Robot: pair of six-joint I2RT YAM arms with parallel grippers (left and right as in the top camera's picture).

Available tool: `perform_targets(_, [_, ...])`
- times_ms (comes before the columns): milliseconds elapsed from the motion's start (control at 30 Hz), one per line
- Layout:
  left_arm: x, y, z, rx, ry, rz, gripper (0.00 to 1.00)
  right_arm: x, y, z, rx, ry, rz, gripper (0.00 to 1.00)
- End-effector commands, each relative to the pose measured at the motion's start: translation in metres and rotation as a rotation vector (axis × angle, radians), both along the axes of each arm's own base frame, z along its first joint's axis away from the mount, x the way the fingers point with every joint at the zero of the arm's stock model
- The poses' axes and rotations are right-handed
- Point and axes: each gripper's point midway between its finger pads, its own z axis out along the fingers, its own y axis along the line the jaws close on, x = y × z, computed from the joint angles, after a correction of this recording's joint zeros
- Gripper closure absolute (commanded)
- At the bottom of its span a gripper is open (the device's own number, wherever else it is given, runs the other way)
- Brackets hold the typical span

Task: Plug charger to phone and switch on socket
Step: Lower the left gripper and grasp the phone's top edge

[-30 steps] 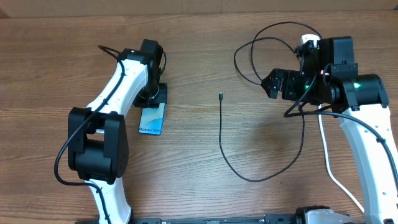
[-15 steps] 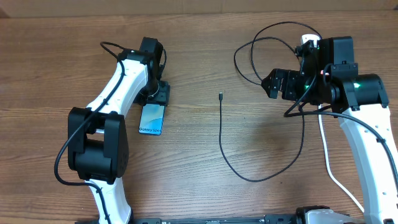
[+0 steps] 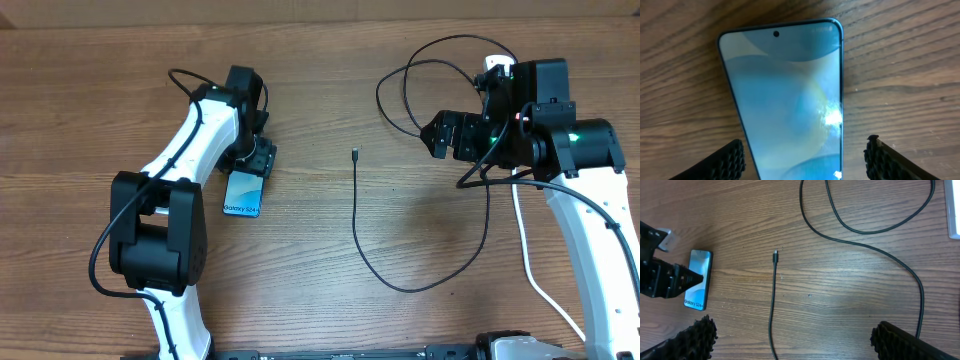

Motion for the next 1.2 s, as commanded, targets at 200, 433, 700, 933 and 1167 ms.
perform_targets(200, [-0.008, 0.008, -0.028, 0.028, 0.005, -0.021, 0.25, 0.004, 0.0, 0.01, -0.007, -0.032, 0.001, 0.0])
perform_targets(433, [-0.012, 0.016, -0.038, 0.044, 0.002, -0.009, 0.19, 0.004, 0.0, 0.01, -0.007, -0.031, 0.001, 0.0])
perform_targets(700, [-0.012, 0.024, -0.042, 0.018, 0.006, 0.023, 0.19, 0.005, -0.002, 0.009, -0.017, -0.032, -0.005, 0.0])
perform_targets(933, [-0.018, 0.017, -0.042, -0.024, 0.031, 0.088, 0.2, 0.006, -0.002, 0.006, -0.018, -0.022, -0.005, 0.0])
perform_targets(1167, [-0.029, 0.019, -0.042, -0.015, 0.074, 0.179, 0.23, 0.009, -0.001, -0.004, -0.019, 0.008, -0.005, 0.0])
